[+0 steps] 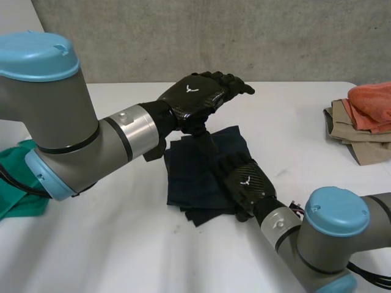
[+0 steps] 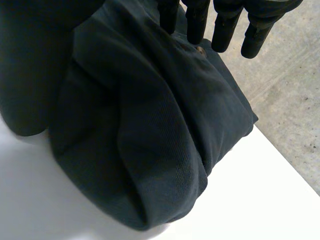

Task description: Fold the laundry.

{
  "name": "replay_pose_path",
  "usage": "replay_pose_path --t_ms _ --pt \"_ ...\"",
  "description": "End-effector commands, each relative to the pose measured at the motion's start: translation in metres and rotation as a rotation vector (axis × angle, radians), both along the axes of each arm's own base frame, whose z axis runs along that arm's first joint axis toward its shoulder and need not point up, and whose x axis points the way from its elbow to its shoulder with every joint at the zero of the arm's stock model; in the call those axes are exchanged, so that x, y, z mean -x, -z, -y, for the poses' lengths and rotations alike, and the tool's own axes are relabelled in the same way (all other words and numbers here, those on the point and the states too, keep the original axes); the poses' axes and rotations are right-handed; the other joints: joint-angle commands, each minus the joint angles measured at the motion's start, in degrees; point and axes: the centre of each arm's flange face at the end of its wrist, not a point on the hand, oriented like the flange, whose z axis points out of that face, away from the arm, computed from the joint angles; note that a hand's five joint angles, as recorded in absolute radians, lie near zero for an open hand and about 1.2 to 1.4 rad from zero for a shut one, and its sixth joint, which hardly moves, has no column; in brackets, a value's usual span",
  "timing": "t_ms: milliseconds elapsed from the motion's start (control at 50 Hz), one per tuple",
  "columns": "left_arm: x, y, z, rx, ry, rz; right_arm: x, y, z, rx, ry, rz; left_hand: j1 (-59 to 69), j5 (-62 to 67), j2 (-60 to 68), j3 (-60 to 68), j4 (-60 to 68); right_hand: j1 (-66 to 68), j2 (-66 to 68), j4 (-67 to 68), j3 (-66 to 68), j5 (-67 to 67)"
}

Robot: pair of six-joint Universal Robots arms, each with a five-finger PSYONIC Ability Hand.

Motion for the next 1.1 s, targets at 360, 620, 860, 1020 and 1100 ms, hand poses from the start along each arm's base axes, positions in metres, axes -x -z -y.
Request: replay_pose_path --t_ms 360,620,860,1020,1100 --pt "-0.001 0.0 0.004 0.018 -0.039 -0.002 -0.028 -0.002 0.035 0.109 -0.005 0.085 2.94 1.66 2.61 2.88 2.64 18.5 18.62 16.68 16.89 16.2" --pt "-0.005 -0.009 0.003 0.036 -0.048 -0.014 -0.047 -0.068 0.08 0.24 0.052 0.275 2.77 1.49 2.44 2.72 2.47 69.61 69.72 67.79 68.0 67.3" --pt "-0.018 -0.049 0.004 0.144 -0.107 -0.089 0.03 -0.204 0.171 0.49 0.24 0.468 2.6 1.32 2.27 2.55 2.3 69.61 69.72 67.79 68.0 67.3" --pt "-0.016 -0.051 -0.003 0.149 -0.093 -0.092 0.14 -0.237 0.235 0.592 0.335 0.476 2.6 1.32 2.27 2.55 2.3 69.61 69.72 67.79 68.0 67.3" --pt "-0.014 -0.047 -0.006 0.138 -0.082 -0.086 0.208 -0.214 0.269 0.512 0.35 0.508 2.6 1.32 2.27 2.55 2.3 69.61 69.72 67.79 68.0 67.3"
